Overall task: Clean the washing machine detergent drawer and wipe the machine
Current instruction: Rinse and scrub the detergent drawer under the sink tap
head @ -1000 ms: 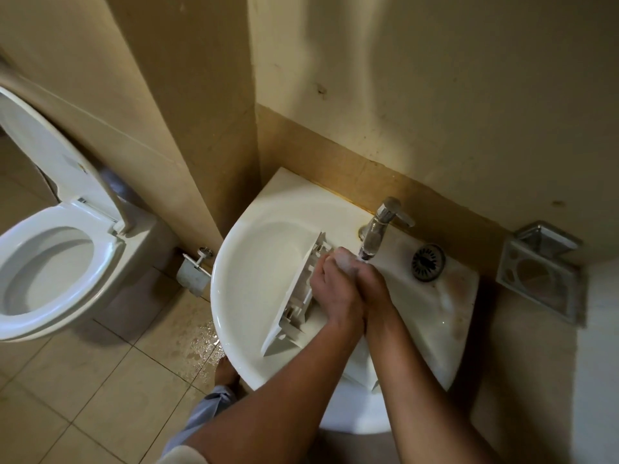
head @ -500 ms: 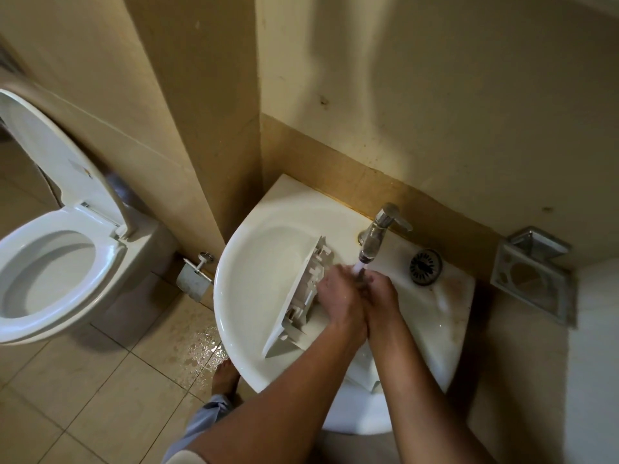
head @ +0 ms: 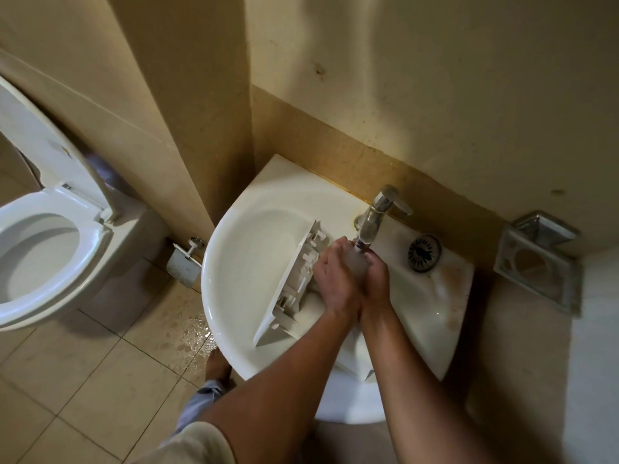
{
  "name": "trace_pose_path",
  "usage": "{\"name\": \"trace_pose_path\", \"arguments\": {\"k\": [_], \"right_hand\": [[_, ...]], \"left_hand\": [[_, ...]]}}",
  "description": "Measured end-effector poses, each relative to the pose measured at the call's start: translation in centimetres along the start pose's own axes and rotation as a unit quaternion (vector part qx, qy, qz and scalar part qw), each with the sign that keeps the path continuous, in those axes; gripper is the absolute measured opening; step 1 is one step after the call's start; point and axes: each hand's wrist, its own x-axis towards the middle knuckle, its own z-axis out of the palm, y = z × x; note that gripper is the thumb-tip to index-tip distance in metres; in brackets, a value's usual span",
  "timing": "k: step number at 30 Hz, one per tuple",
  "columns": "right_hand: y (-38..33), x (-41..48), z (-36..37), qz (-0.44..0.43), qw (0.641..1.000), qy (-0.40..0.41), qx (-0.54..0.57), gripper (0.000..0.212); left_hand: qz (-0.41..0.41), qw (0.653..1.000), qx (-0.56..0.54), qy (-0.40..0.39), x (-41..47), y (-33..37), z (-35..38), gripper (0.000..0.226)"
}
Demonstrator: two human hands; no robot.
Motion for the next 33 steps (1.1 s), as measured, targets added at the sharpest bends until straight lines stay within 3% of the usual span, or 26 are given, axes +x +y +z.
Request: {"name": "trace_pose_path", "arguments": {"k": [1,6,10,13,16,20,24,26,30,31,32,33], "right_hand": [[0.1,-0.2,0.2,-0.009,1.000,0.003,-0.011,0.020],[0.2,-0.2,0.3,-0.016,0.999,0.012,-0.050,0.026],[0.6,-1.5,0.9,-0.013,0.996,0.010,-0.085,0.046],[1.0,-2.9,0.9,-0.030,0.968,0.038,-0.244,0.036],[1.1,-4.6,2.1,0.030,0.947,0.002,-0.321,0.027],[2.6,-7.4,5.2,0.035,0.848,-0.028,-0.528,0.022],[5.5,-8.6,6.1,-0.007,0.672,0.010,-0.741,0.023],[6.3,-8.8,5.8,-0.045,0.633,0.038,-0.772,0.024],[5.5,-8.7,3.5,-0.111,0.617,0.081,-0.775,0.029],[4.9,-8.7,3.0,-0.132,0.626,0.102,-0.761,0.029],[4.2,-8.4,2.3,-0.148,0.658,0.130,-0.727,0.029],[3.5,-8.2,1.6,-0.156,0.717,0.151,-0.662,0.026]], "left_hand": [[0.005,1.000,0.000,-0.002,0.0,-0.1,0.0,0.029],[0.021,1.000,-0.001,0.014,-0.3,0.4,0.0,0.025],[-0.011,0.997,-0.037,0.059,-2.2,1.1,0.0,0.032],[-0.003,0.993,-0.082,0.088,-4.3,1.7,-0.6,0.037],[0.001,0.990,-0.078,0.114,-6.2,2.4,-1.2,0.031],[-0.009,0.992,-0.067,0.109,-7.8,3.9,-3.0,0.028],[-0.072,0.989,-0.006,0.128,-7.5,3.3,-5.6,0.032],[-0.101,0.982,-0.026,0.156,-7.2,3.2,-6.2,0.037],[-0.109,0.990,0.012,0.094,-8.2,2.4,-6.3,0.032],[-0.108,0.991,0.032,0.077,-8.6,1.9,-6.4,0.030],[-0.107,0.992,0.045,0.058,-8.9,1.6,-6.5,0.030],[-0.096,0.993,0.058,0.030,-9.0,1.2,-6.4,0.029]]}}
